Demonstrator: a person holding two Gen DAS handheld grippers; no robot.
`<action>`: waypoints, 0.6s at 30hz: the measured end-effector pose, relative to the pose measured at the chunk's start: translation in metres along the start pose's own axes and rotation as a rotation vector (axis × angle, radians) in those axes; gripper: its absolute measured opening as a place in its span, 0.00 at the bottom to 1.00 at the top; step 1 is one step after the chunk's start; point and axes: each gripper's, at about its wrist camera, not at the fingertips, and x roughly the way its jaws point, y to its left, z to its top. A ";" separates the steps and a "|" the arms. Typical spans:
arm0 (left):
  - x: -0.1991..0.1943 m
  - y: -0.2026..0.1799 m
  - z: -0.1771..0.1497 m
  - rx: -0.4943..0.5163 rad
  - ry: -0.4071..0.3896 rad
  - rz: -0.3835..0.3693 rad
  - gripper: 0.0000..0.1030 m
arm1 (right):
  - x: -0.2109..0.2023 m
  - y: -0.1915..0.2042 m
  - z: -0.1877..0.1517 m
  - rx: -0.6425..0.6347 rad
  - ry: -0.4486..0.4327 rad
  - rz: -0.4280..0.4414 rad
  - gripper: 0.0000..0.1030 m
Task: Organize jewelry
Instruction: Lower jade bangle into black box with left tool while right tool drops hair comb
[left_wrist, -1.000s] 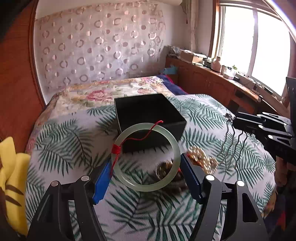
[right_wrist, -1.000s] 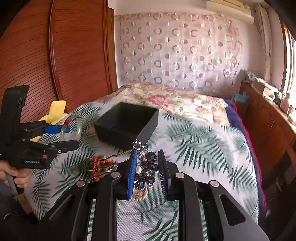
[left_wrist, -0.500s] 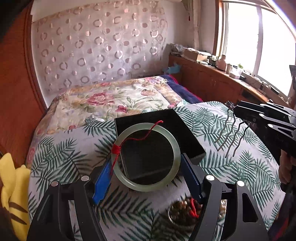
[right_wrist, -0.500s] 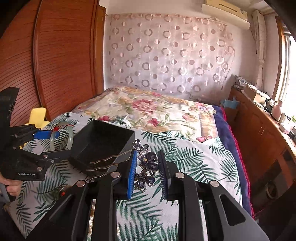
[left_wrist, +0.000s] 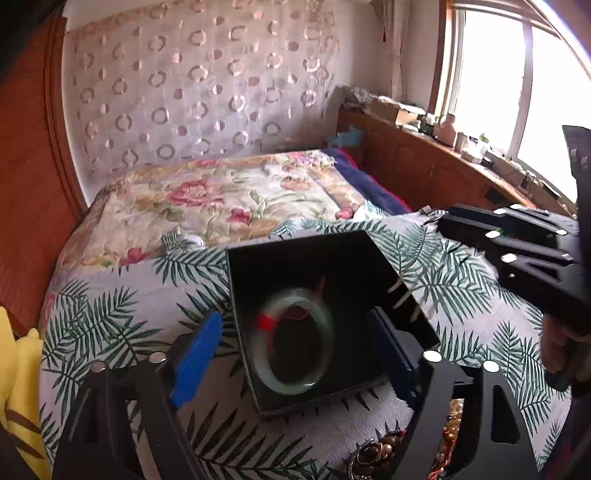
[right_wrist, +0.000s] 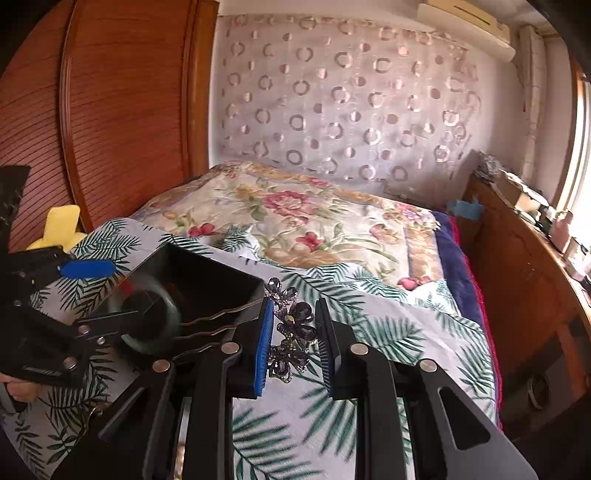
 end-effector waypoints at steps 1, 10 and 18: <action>-0.001 0.000 0.001 0.001 -0.005 -0.003 0.76 | 0.005 0.002 0.000 -0.002 0.004 0.008 0.24; -0.021 0.020 0.002 -0.003 -0.064 0.050 0.80 | 0.021 0.026 0.009 0.003 -0.022 0.077 0.24; -0.035 0.034 -0.009 -0.013 -0.103 0.072 0.82 | 0.042 0.056 0.013 -0.078 0.032 0.121 0.25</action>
